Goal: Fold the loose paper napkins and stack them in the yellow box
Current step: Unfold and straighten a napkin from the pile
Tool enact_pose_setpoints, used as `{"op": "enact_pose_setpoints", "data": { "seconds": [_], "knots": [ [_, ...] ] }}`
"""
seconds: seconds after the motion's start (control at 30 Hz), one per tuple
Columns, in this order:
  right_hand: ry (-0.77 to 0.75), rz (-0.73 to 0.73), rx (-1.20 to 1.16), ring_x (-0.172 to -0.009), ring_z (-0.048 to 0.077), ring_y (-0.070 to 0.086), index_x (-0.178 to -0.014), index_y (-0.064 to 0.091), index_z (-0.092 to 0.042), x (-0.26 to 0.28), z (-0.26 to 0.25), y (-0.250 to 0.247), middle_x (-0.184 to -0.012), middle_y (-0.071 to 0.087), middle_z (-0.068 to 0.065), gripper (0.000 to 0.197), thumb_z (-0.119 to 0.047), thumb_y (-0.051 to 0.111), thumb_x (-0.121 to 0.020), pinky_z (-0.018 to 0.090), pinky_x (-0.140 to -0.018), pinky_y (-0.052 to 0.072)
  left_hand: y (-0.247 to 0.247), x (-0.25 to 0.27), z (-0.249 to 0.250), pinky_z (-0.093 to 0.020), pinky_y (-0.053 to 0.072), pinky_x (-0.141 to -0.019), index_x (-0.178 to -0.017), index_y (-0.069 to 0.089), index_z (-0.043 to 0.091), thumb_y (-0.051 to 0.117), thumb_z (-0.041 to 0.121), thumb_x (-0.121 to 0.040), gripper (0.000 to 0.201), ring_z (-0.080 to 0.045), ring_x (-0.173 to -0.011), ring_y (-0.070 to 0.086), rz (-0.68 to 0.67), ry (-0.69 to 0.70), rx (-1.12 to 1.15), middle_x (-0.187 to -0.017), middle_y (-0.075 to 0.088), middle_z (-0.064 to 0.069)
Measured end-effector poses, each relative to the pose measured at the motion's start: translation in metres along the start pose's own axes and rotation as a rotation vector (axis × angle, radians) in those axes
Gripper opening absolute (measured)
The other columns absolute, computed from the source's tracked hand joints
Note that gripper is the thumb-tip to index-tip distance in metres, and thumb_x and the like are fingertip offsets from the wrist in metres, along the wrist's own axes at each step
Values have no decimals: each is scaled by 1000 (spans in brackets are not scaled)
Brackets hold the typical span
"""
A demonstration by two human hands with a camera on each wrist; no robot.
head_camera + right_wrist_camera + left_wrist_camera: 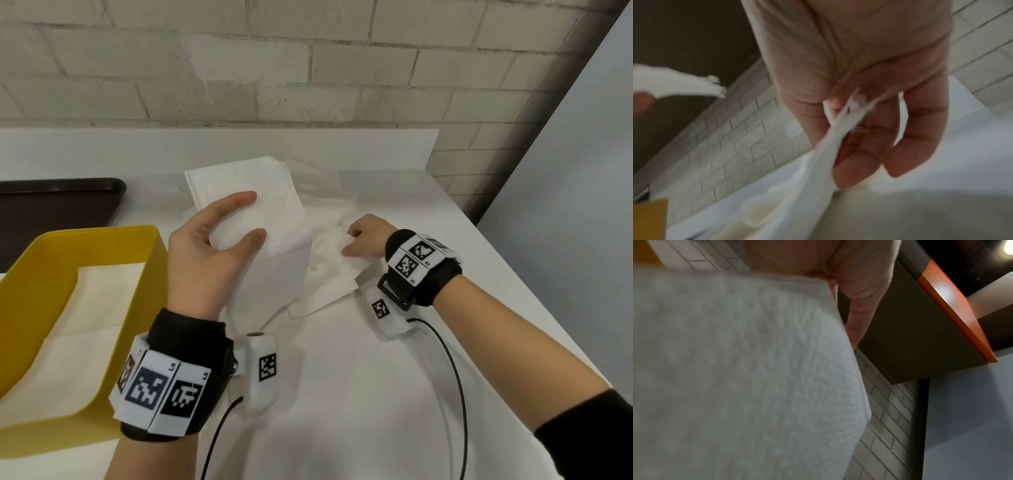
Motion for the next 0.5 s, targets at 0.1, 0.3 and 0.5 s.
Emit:
{"op": "enact_pose_setpoints", "data": {
  "seconds": [0.1,0.3,0.5],
  "knots": [
    [-91,143,-191,-86,17,49,-86,59,-14,12,-6,-17,-87,53,1,7,-14,65,-83,20,-60,38,-2,1,-3,-31,41,-105,-97,63,38,66,-1,-79,43,4,-111,55,18,16,-12,-105,62,27],
    [-297,472,-414,-67,4,49,-77,58,-16,54,-21,-53,-77,57,-4,11,-8,64,-81,6,-55,35,-2,2,-12,-31,41,-105,-98,62,40,65,-3,-79,47,8,-110,54,29,24,-30,-100,62,36],
    [-497,548,-544,-71,-5,53,-71,59,-27,80,-40,-74,-74,58,-19,25,-6,67,-80,8,-66,40,-7,1,-17,-4,38,-93,-97,62,34,60,-3,-83,40,15,-105,53,57,57,-55,-107,60,23]
  ]
}}
Point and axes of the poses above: each hand's wrist, its own x-axis away from the middle knuckle, its own y-axis out of the palm, z = x × y, the point moved 6 cm from there along -x, towards the middle knuckle
